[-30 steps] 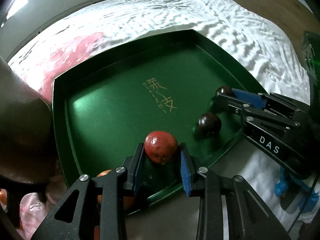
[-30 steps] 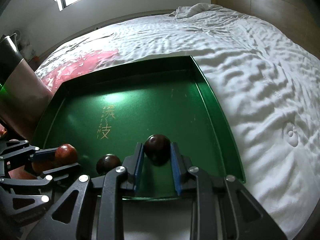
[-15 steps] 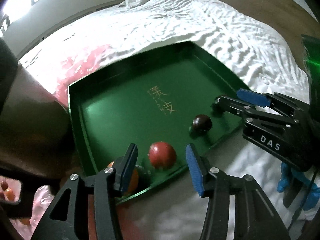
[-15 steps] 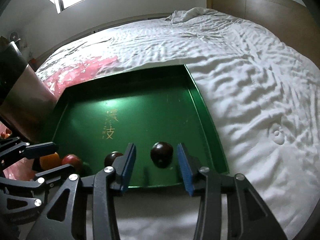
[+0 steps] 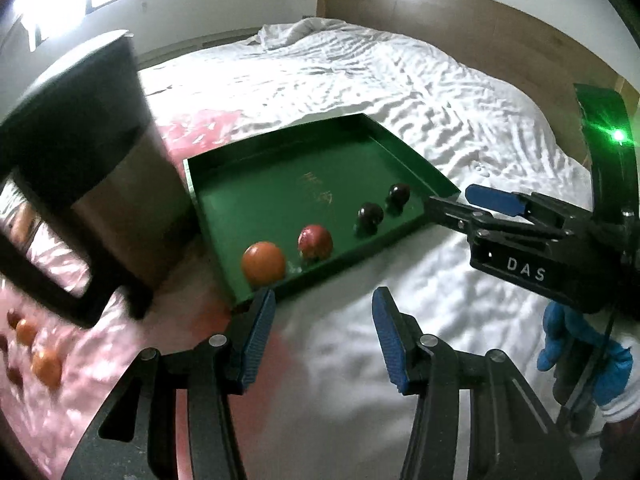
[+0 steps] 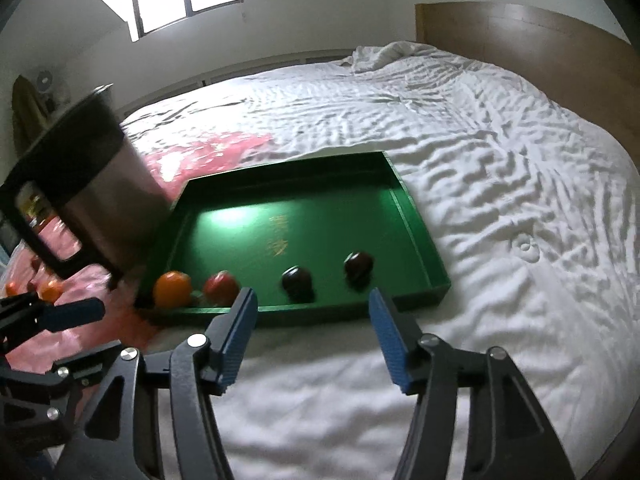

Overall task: Organize fruits
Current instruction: 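Open both tools to release the apple and plum in the tray, then withdraw both tools back toward the remaining fruit, then grasp a large orange with the right tool while the left tool grasps another orange, then carry both oranges over the green tray with both tools, then open both tools to release the oranges into the tray, then withdraw both tools back toward the remaining fruit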

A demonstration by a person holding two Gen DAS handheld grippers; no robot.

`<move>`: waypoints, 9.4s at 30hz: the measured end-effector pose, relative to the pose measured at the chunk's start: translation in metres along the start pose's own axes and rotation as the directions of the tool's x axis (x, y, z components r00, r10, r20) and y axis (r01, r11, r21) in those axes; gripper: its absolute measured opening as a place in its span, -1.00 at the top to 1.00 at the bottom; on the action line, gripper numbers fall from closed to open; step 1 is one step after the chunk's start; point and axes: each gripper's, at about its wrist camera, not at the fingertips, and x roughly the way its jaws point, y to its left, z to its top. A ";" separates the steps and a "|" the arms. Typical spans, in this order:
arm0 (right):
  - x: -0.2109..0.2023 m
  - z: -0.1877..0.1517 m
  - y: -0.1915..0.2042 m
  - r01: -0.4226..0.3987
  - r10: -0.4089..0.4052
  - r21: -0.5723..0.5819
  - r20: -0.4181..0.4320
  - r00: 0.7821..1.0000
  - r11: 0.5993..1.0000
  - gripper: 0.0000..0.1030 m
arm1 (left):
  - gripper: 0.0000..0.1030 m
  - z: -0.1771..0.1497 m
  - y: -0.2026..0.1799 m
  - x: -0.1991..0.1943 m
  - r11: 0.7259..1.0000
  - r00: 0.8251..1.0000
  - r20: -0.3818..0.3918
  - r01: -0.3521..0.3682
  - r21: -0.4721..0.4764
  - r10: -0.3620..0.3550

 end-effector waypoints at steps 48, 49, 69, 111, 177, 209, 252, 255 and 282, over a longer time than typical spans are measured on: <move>-0.084 -0.070 0.270 -0.257 0.263 -0.252 -0.010 0.965 0.933 -0.83 | -0.06 -0.200 0.224 -0.175 0.876 0.938 0.034 -0.310 -0.369 0.346; -0.082 -0.070 0.274 -0.257 0.263 -0.253 -0.012 0.965 0.933 -0.83 | -0.06 -0.203 0.229 -0.177 0.872 0.935 0.034 -0.316 -0.374 0.353; -0.033 -0.062 0.344 -0.319 0.309 -0.297 -0.082 0.947 0.900 -0.96 | -0.12 -0.244 0.359 -0.196 0.733 0.878 -0.036 -0.420 -0.536 0.477; 0.126 -0.035 0.423 -0.370 0.295 -0.230 -0.303 0.906 0.900 -0.37 | 0.17 -0.225 0.500 -0.101 0.658 0.868 -0.186 -0.475 -0.584 0.461; -0.036 -0.040 0.210 -0.238 0.232 -0.088 -0.077 0.970 0.967 -0.10 | 0.27 -0.136 0.208 -0.152 0.936 0.971 0.068 -0.200 -0.290 0.229; 0.040 0.044 0.002 -0.037 0.036 0.080 0.013 0.999 0.996 -0.10 | 0.27 0.045 0.051 0.034 0.997 0.998 0.004 -0.062 -0.047 0.062; 0.069 0.082 -0.003 0.045 -0.046 0.062 0.007 0.999 0.997 -0.92 | -0.04 0.091 0.040 0.051 0.993 0.993 0.013 -0.117 -0.015 0.117; 0.045 0.081 0.004 0.045 -0.046 0.060 0.023 0.999 0.997 -0.94 | -0.07 0.088 0.039 0.024 0.993 0.992 0.039 -0.116 -0.021 0.117; -0.097 -0.029 0.128 -0.060 0.058 0.015 0.091 0.994 0.998 -1.00 | -0.42 -0.055 0.104 -0.154 0.933 0.931 0.151 -0.303 -0.196 0.334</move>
